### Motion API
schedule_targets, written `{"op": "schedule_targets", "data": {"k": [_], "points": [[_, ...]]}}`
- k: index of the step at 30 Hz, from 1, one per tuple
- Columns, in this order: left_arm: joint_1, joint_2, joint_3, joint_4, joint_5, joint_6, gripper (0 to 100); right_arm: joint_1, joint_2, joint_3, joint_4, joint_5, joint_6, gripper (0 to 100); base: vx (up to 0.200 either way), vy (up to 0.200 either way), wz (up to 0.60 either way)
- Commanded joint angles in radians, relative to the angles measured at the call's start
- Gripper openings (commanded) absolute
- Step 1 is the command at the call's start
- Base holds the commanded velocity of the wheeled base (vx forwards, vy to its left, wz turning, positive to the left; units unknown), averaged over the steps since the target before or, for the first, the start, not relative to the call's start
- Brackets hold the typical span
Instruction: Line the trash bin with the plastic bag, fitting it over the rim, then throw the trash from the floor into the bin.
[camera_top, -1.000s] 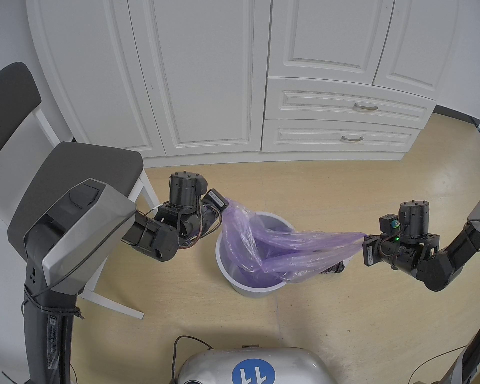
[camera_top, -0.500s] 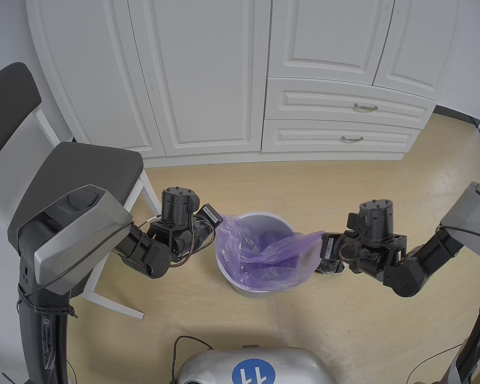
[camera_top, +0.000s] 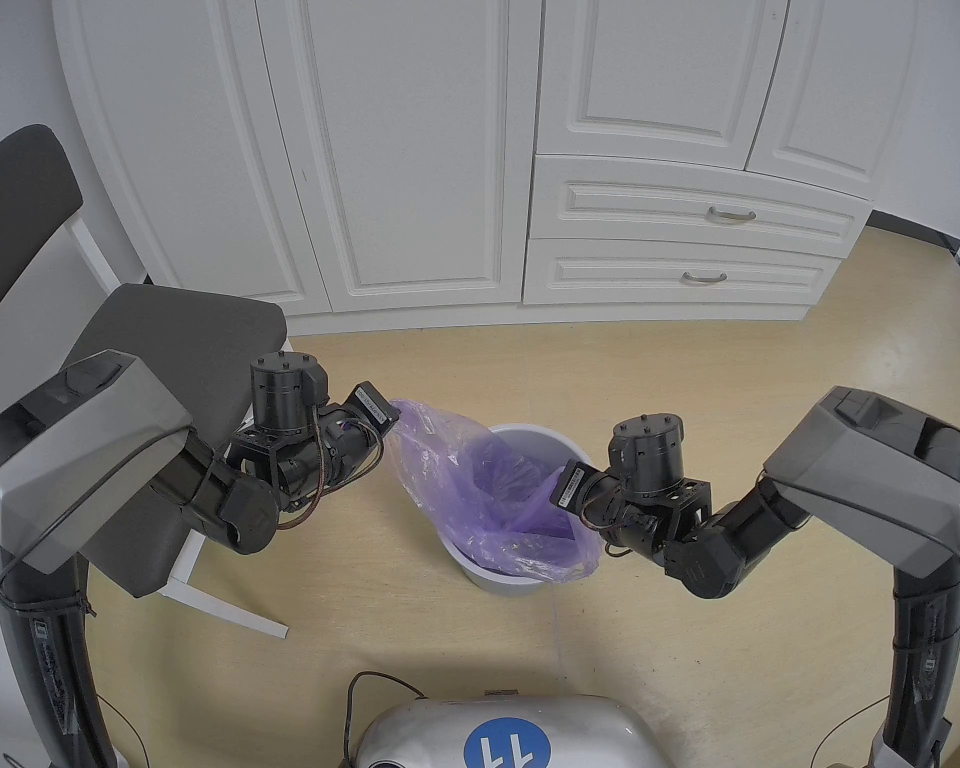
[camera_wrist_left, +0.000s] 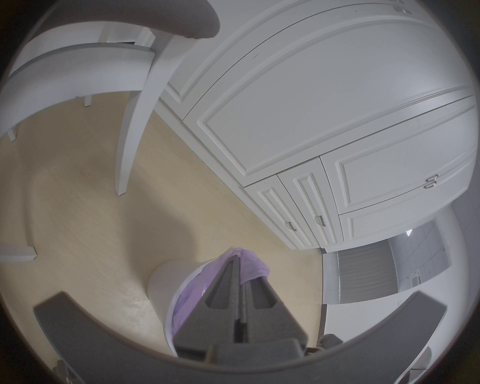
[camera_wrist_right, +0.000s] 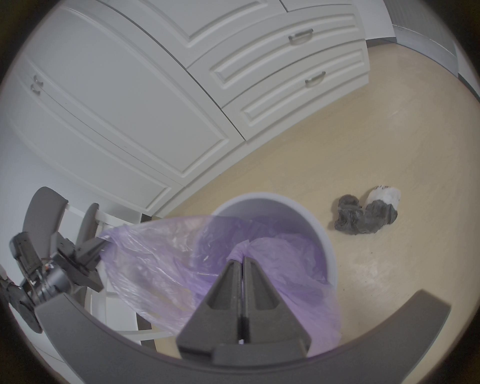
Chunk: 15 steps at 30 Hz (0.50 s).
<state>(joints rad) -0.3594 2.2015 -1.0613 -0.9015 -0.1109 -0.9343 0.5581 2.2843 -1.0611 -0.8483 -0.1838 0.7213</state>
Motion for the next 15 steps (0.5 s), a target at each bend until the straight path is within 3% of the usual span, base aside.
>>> {"op": "schedule_targets", "data": {"k": [1, 9, 12, 15], "points": [[-0.004, 0.000, 0.012, -0.005, -0.006, 0.000, 0, 0.000, 0.104, -0.043, -0.008, 0.000, 0.009, 0, 0.000, 0.000, 0.00], [-0.024, 0.035, 0.040, -0.028, -0.003, 0.066, 0, -0.041, 0.021, -0.019, -0.002, -0.011, -0.017, 0, 0.000, 0.000, 0.00], [-0.013, -0.002, 0.084, -0.014, -0.004, 0.196, 0, -0.095, -0.025, 0.036, 0.002, -0.022, -0.198, 0, 0.000, 0.000, 0.00], [-0.013, -0.002, 0.084, -0.014, -0.004, 0.196, 0, -0.095, -0.025, 0.036, 0.002, -0.022, -0.198, 0, 0.000, 0.000, 0.00]]}}
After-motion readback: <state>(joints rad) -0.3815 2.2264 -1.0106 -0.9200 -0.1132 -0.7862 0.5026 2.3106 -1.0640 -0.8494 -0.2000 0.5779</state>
